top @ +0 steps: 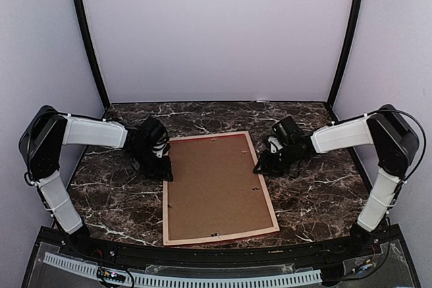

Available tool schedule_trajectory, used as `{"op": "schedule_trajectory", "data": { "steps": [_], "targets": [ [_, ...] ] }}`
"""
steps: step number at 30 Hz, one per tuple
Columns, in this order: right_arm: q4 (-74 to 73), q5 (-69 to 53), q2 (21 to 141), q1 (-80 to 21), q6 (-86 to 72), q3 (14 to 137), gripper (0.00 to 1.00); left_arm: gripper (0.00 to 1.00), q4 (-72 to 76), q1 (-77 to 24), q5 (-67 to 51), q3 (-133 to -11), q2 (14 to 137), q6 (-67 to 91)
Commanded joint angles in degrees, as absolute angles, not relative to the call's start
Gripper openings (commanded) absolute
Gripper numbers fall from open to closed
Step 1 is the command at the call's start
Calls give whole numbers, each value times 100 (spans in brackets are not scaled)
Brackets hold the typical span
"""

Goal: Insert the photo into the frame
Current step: Press the fastener onto the backboard.

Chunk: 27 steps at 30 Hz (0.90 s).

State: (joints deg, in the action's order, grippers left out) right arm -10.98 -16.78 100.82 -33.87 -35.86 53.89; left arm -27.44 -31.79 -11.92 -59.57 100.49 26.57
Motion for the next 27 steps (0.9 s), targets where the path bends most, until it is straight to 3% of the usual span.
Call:
{"op": "schedule_trajectory", "data": {
  "steps": [1,3,13,27],
  "targets": [
    [-1307,-1545,10216,-3391,-3346,5986,45,33,-2724,-3366,-976,-5936,10017,2618],
    [-1459,-1316,10337,-3384,-3166,6270,51,30,-2749,-3419,-946,-5980,10064,2581],
    [-2153,-627,11223,-3243,-2513,7627,63,29,-2886,-3443,-918,-6271,10260,2438],
    [-2397,-68,11829,-3189,-2666,8398,64,28,-2875,-3454,-918,-6312,10290,2461]
  ]
}}
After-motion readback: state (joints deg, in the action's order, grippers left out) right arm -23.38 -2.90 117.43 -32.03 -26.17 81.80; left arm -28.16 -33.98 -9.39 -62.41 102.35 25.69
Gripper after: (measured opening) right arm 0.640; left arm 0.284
